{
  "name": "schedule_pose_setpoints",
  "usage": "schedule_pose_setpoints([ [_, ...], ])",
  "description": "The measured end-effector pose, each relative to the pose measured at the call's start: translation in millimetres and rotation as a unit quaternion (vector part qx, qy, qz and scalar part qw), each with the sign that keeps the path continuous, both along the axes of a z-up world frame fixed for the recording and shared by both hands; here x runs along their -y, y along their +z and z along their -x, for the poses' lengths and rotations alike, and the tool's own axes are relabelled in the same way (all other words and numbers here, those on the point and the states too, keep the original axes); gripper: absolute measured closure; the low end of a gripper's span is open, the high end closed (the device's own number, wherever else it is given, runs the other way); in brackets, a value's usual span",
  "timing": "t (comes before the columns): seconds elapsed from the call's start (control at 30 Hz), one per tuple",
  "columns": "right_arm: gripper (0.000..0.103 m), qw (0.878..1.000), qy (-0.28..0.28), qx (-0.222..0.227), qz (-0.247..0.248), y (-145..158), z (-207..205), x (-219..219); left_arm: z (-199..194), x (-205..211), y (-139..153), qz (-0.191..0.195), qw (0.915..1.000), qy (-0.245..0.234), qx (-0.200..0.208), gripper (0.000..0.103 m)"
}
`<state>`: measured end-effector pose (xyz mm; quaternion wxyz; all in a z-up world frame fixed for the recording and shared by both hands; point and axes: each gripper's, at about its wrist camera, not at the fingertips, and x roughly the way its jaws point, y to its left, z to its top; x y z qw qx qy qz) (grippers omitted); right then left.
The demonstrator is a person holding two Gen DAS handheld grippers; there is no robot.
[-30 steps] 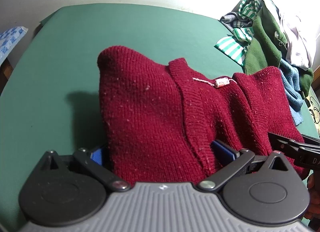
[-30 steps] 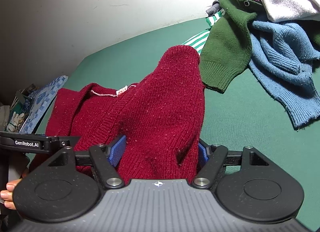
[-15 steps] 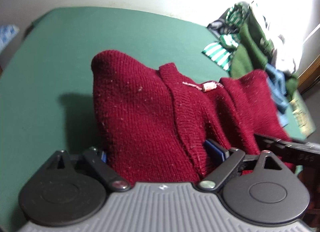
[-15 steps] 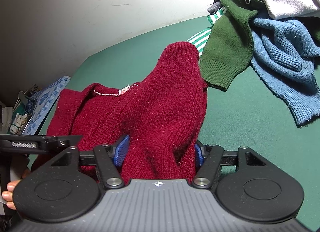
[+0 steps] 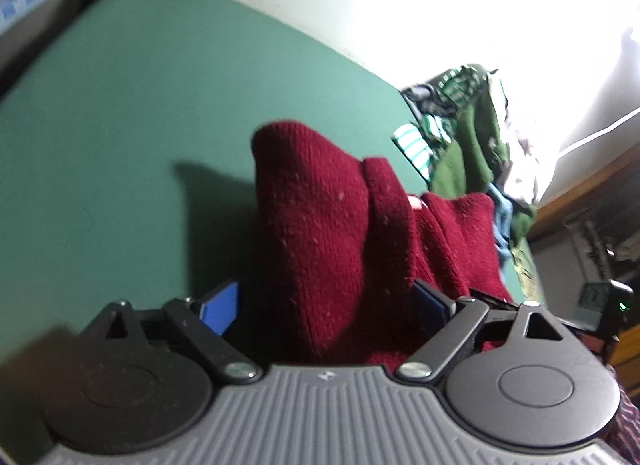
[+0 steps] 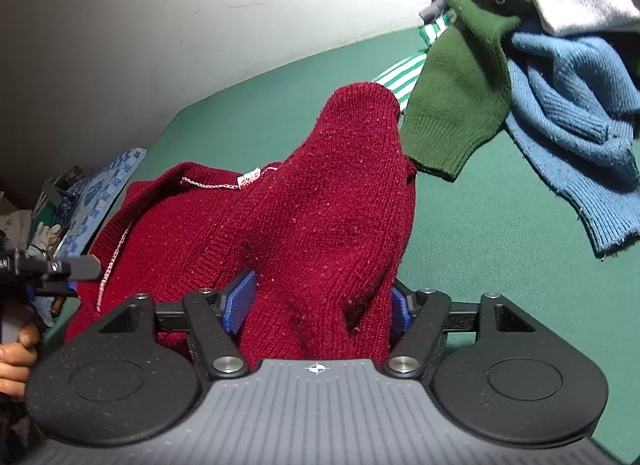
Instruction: Fold clothes
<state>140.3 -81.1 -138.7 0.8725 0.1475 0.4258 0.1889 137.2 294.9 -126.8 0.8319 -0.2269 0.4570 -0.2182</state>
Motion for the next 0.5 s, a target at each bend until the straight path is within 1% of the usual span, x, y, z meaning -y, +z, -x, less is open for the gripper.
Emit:
schedule_pose_setpoints([
  [0.07, 0.032, 1.0, -0.004, -0.018, -0.009, 4.7, -0.8, 8.5, 1.2, -6.0, -0.9, 0.012, 0.9999, -0.004, -0.004, 0.014],
  [0.17, 0.031, 0.999, 0.006, -0.031, -0.014, 12.5, 5.7, 21.3, 3.7, -16.1, -0.9, 0.029, 0.9995, -0.004, -0.007, 0.014],
  [0.27, 0.031, 0.998, 0.016, -0.048, -0.025, 12.9, 8.6, 28.6, 3.2, -20.3, -2.7, 0.057, 0.9983, -0.002, -0.014, 0.014],
  [0.33, 0.032, 0.998, 0.016, -0.05, -0.028, 14.0, 9.8, 30.4, 3.6, -21.7, -1.2, 0.086, 0.9963, -0.002, -0.007, 0.014],
  [0.37, 0.032, 0.998, 0.014, -0.047, -0.026, 15.4, 11.0, 30.3, 4.0, -22.3, 0.0, 0.1, 0.995, -0.002, -0.004, 0.012],
  [0.4, 0.032, 0.999, 0.014, -0.045, -0.028, 16.5, 11.9, 30.4, 4.3, -23.0, 1.1, 0.113, 0.9936, -0.002, 0.0, 0.002],
  [0.5, 0.032, 0.998, 0.023, -0.048, -0.025, 16.2, 11.7, 25.6, 0.9, -17.2, -1.2, 0.075, 0.9972, 0.001, -0.004, 0.002],
])
